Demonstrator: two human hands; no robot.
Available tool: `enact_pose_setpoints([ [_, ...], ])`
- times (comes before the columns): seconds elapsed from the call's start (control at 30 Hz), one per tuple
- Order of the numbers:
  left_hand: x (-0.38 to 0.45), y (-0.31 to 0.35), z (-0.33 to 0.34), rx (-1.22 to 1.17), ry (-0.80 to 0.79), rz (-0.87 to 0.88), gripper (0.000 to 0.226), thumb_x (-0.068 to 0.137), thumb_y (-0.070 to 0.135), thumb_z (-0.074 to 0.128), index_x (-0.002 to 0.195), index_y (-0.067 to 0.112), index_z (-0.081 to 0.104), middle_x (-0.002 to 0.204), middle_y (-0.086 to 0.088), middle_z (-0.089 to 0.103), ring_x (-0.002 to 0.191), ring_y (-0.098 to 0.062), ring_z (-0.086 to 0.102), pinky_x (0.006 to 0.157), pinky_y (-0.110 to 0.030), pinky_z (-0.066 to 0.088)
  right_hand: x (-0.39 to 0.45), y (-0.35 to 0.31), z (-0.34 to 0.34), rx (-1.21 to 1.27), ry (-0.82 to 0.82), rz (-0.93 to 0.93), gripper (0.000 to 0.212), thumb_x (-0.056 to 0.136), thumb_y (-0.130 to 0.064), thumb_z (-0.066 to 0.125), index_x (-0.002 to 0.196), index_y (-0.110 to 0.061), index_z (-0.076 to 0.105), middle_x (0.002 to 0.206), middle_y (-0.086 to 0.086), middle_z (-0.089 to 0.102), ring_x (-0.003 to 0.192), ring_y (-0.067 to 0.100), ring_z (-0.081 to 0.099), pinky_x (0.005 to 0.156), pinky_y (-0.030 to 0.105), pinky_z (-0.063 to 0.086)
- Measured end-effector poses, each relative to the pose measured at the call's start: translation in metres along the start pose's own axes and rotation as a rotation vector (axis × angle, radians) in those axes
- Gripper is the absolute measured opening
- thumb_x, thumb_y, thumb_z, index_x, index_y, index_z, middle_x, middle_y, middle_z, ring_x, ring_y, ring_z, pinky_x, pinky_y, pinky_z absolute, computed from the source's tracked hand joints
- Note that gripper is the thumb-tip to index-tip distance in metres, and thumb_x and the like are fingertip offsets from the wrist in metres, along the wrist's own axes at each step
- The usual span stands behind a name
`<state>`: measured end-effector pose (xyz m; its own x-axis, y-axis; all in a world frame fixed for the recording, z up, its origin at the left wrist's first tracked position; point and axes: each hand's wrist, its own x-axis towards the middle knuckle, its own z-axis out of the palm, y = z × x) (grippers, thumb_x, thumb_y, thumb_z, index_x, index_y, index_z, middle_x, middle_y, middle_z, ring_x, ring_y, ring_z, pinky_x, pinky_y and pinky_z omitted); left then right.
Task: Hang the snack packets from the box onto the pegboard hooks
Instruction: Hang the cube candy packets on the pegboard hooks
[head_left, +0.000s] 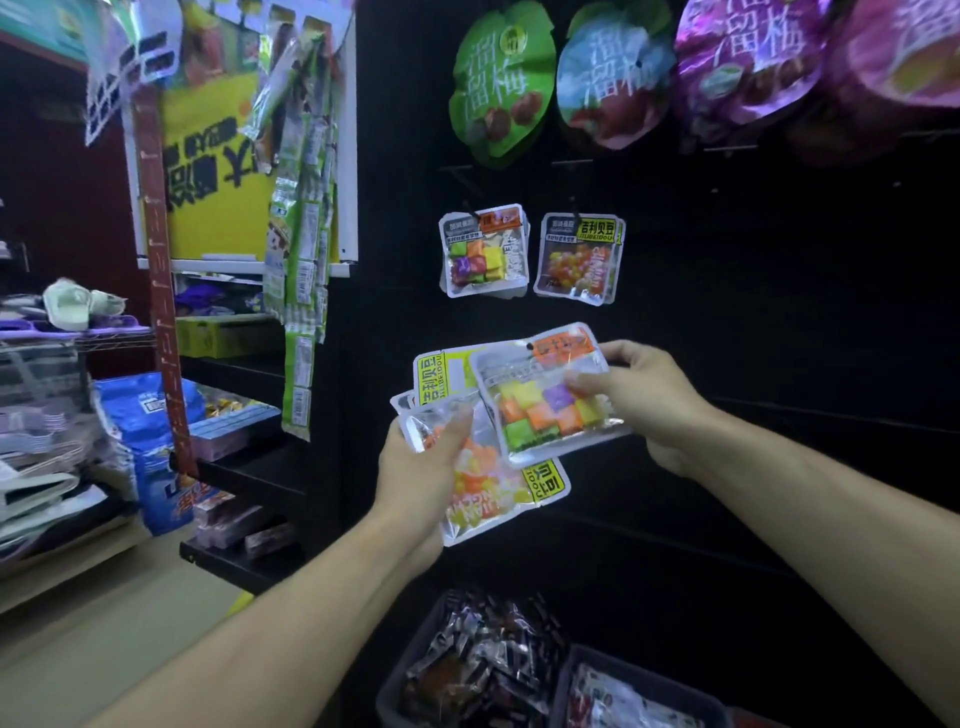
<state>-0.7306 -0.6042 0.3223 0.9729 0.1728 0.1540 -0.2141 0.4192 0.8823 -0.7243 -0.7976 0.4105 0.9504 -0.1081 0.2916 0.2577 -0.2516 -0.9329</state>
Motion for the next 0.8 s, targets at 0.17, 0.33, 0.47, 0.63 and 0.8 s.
enact_pose_setpoints([
  [0.17,0.012,-0.004,-0.026,0.062,0.047,0.030,0.032,0.093,0.031,0.080,0.122,0.026,0.066,0.113,-0.006,0.081,0.101,-0.034,0.080,0.090,-0.063,0.062,0.030,-0.010,0.010,0.007,0.098,-0.034,0.010,0.098,-0.009,0.070,0.105,-0.015,0.068,0.102,0.008,0.079,0.090,0.027,0.079,0.082,0.034,0.062],
  [0.33,0.029,-0.012,-0.041,0.064,0.069,0.041,0.024,0.097,0.030,0.077,0.119,0.027,0.068,0.112,-0.007,0.081,0.101,-0.035,0.079,0.089,-0.064,0.062,0.068,-0.026,0.047,0.048,0.152,-0.096,0.008,0.096,-0.010,0.068,0.097,-0.018,0.069,0.103,0.007,0.078,0.100,0.031,0.075,0.099,0.048,0.057],
  [0.47,0.044,-0.010,-0.045,0.080,0.069,0.088,0.021,0.097,0.028,0.077,0.116,0.027,0.068,0.107,0.000,0.080,0.080,-0.012,0.080,0.062,-0.032,0.063,0.106,-0.044,0.082,0.146,0.219,-0.131,0.010,0.095,-0.014,0.066,0.104,-0.012,0.068,0.106,0.010,0.076,0.098,0.030,0.071,0.086,0.036,0.054],
  [0.63,0.057,0.001,-0.045,0.047,0.056,0.102,0.021,0.094,0.035,0.079,0.113,0.036,0.069,0.105,-0.001,0.082,0.090,-0.029,0.082,0.087,-0.060,0.064,0.150,-0.066,0.111,0.223,0.299,-0.161,0.013,0.098,-0.016,0.068,0.111,-0.014,0.067,0.098,0.004,0.072,0.083,0.022,0.066,0.070,0.033,0.052],
  [0.8,0.062,0.012,-0.046,0.031,0.061,0.129,0.016,0.091,0.038,0.081,0.100,0.046,0.070,0.108,0.000,0.082,0.098,-0.036,0.080,0.088,-0.065,0.061,0.176,-0.076,0.122,0.240,0.360,-0.168,0.009,0.096,-0.020,0.073,0.101,-0.020,0.066,0.099,0.005,0.075,0.092,0.028,0.074,0.087,0.050,0.062],
])
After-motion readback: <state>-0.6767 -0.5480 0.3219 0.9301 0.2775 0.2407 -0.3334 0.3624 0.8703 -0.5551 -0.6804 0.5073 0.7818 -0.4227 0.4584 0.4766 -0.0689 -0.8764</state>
